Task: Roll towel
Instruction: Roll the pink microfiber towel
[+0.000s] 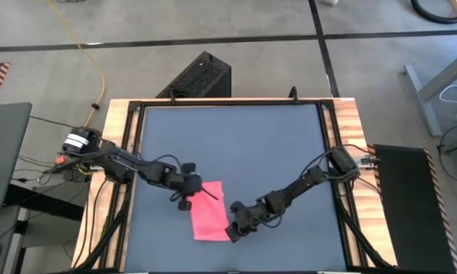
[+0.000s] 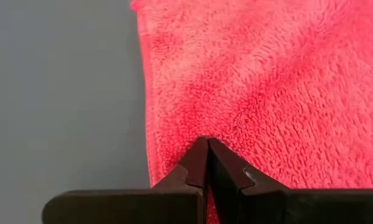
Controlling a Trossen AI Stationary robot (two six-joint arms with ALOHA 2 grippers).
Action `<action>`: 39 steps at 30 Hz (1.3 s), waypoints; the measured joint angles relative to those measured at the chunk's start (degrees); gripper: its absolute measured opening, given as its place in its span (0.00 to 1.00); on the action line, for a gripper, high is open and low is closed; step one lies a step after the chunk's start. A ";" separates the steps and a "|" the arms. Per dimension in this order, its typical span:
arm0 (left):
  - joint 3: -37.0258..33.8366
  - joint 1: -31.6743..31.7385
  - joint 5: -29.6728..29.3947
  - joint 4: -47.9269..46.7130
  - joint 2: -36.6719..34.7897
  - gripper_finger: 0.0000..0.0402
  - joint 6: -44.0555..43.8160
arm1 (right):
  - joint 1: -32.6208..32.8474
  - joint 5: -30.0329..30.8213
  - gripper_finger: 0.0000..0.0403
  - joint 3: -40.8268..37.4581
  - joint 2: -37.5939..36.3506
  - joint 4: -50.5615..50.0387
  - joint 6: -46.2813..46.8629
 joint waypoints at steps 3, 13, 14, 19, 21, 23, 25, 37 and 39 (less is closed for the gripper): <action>-3.43 -0.09 -2.79 3.49 -4.26 0.00 -1.68 | 0.34 -0.12 0.05 0.00 0.00 0.17 0.60; -4.93 -1.29 1.35 16.80 -15.72 0.00 5.52 | 0.25 -0.04 0.05 -0.13 0.00 1.37 -0.11; -4.87 -1.68 3.69 18.44 -16.12 0.00 5.36 | -0.04 -0.16 0.05 -0.13 0.00 1.38 0.07; -4.80 -7.29 14.36 24.04 -13.81 0.00 0.96 | -0.85 -0.52 0.05 -0.20 0.00 1.73 -0.33; -4.81 -11.48 13.14 26.27 -11.55 0.00 -0.89 | -1.01 -0.47 0.05 -0.20 0.00 1.79 -1.29; -4.82 -15.68 9.39 29.55 -8.98 0.00 -1.40 | -1.16 -0.03 0.05 -0.20 0.00 1.95 -1.90; -4.82 -19.73 5.04 31.57 -6.77 0.00 -1.38 | -1.18 0.39 0.05 -0.20 0.00 1.97 -2.29; 4.43 -27.96 -7.42 31.35 8.08 0.13 5.46 | -1.04 0.76 0.05 -0.20 0.00 2.10 -3.44; 6.75 -27.96 -7.27 28.92 9.47 0.20 6.80 | -0.86 0.86 0.05 -0.20 0.00 2.10 -3.91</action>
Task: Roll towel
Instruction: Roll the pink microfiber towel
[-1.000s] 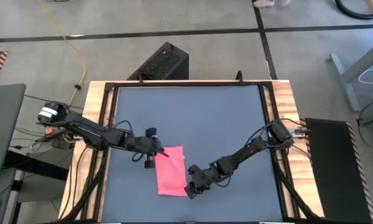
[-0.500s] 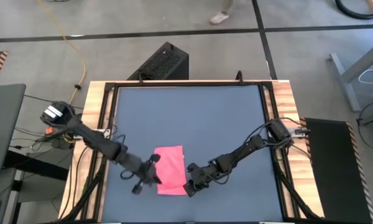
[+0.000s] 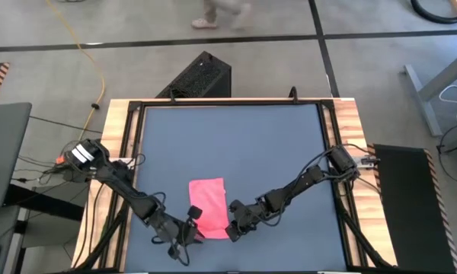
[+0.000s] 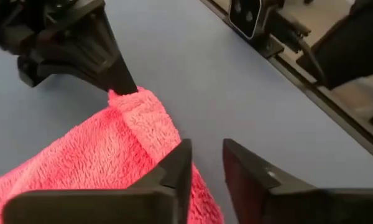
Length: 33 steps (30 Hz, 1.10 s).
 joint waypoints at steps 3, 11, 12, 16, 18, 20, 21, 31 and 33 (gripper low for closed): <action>3.48 0.00 -0.28 -5.57 0.50 0.31 0.60 | 0.37 0.20 0.05 0.00 0.00 0.02 -0.43; 11.10 -0.40 -1.28 -28.58 0.50 0.49 -6.28 | 0.75 0.40 0.05 0.00 0.00 0.02 -1.52; 11.18 -0.42 -1.77 -29.81 0.50 0.49 -8.36 | 0.75 0.40 0.05 0.00 0.00 0.02 -1.57; 10.30 -0.47 -3.34 -29.58 0.50 0.49 -13.17 | 0.75 0.43 0.05 0.00 0.00 0.01 -2.32; 9.76 -0.54 -3.62 -28.44 0.50 0.49 -14.25 | 0.75 0.43 0.05 0.00 0.00 0.02 -2.33; 9.69 -0.81 -3.99 -27.05 0.50 0.49 -16.01 | 0.75 0.44 0.05 0.00 0.00 0.02 -2.31; 9.67 -0.94 -4.05 -26.66 0.50 0.49 -17.05 | 0.75 0.45 0.05 0.00 0.00 0.02 -2.26; 9.60 -2.72 -7.42 -25.91 0.72 0.34 -24.87 | 0.73 1.95 0.05 0.00 0.00 0.06 0.64; 9.60 -3.25 -8.59 -26.16 0.72 0.29 -25.67 | 0.73 1.98 0.05 0.00 0.00 0.06 0.73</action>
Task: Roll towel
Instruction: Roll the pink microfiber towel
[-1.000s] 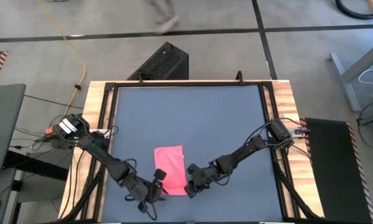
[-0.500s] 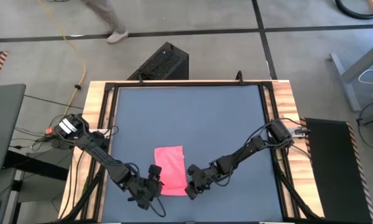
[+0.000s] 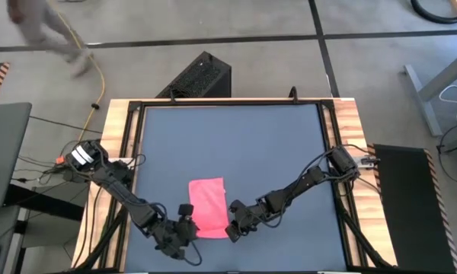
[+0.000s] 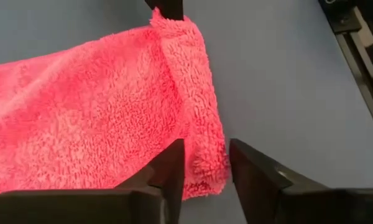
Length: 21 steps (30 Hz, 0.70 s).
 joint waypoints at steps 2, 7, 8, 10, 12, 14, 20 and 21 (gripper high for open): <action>0.00 -0.57 -1.16 0.05 0.00 0.23 -0.56 | 0.00 0.00 0.05 0.00 0.00 0.00 0.04; -0.08 -1.58 -2.20 1.75 3.07 0.12 -1.63 | 0.00 0.00 0.06 0.00 0.00 0.13 0.42; -0.09 -1.58 -2.07 2.88 3.75 0.10 -1.56 | 0.00 0.00 0.06 0.00 0.00 0.15 0.46; -0.09 -1.65 -1.91 3.42 4.13 0.07 -1.57 | 0.00 0.00 0.08 -0.06 0.00 0.44 0.43; -0.05 -1.65 -1.87 3.56 4.13 0.04 -1.63 | 0.00 0.00 0.10 -0.07 0.00 0.53 0.48; -0.04 -1.63 -1.06 3.44 4.11 0.01 -2.17 | 0.00 -0.01 0.12 -0.09 0.00 0.66 0.55; -0.02 -0.37 4.77 2.46 4.00 0.00 -6.00 | 0.17 -2.87 0.19 0.33 -0.37 -0.04 -4.96; 0.00 -0.19 5.28 2.16 3.98 0.00 -6.80 | 0.30 -2.91 0.19 0.35 -0.65 -0.24 -5.95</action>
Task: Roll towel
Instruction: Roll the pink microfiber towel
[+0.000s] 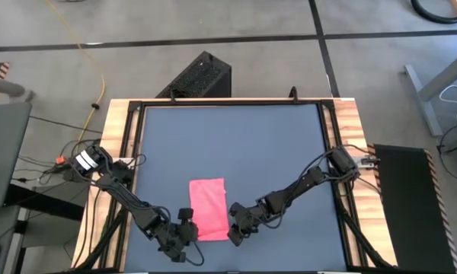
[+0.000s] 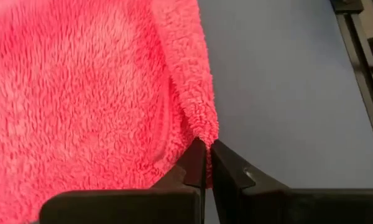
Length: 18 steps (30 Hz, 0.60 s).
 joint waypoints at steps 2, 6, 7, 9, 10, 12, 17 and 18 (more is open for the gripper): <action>0.00 0.20 0.89 -0.85 0.00 0.00 -1.38 | 0.41 1.02 0.21 0.01 -1.16 -1.29 -1.36; -0.03 0.45 2.27 -0.88 -0.03 0.00 -2.97 | 1.35 3.65 0.22 0.09 -3.11 -4.43 -6.39; -0.39 0.53 2.55 -0.50 -0.07 0.00 -3.37 | 1.61 4.24 0.23 0.07 -3.40 -4.58 -8.45; -2.22 0.86 3.33 1.15 -0.79 0.00 -4.65 | 2.12 5.06 0.24 0.04 -3.80 -4.59 -13.74; -3.58 1.03 4.03 2.92 -1.51 0.00 -5.31 | 2.44 5.62 0.24 0.00 -4.05 -4.67 -16.00; -6.99 1.59 6.40 8.10 -2.95 0.00 -6.26 | 3.11 7.39 0.25 -0.09 -4.73 -5.37 -20.11; -14.74 4.17 13.35 19.09 -7.48 0.00 -9.12 | 5.41 17.33 0.26 -0.39 -7.37 -7.19 -31.55; -15.68 5.05 14.42 19.01 -8.39 0.00 -9.99 | 5.94 20.19 0.26 -0.55 -7.83 -7.31 -34.08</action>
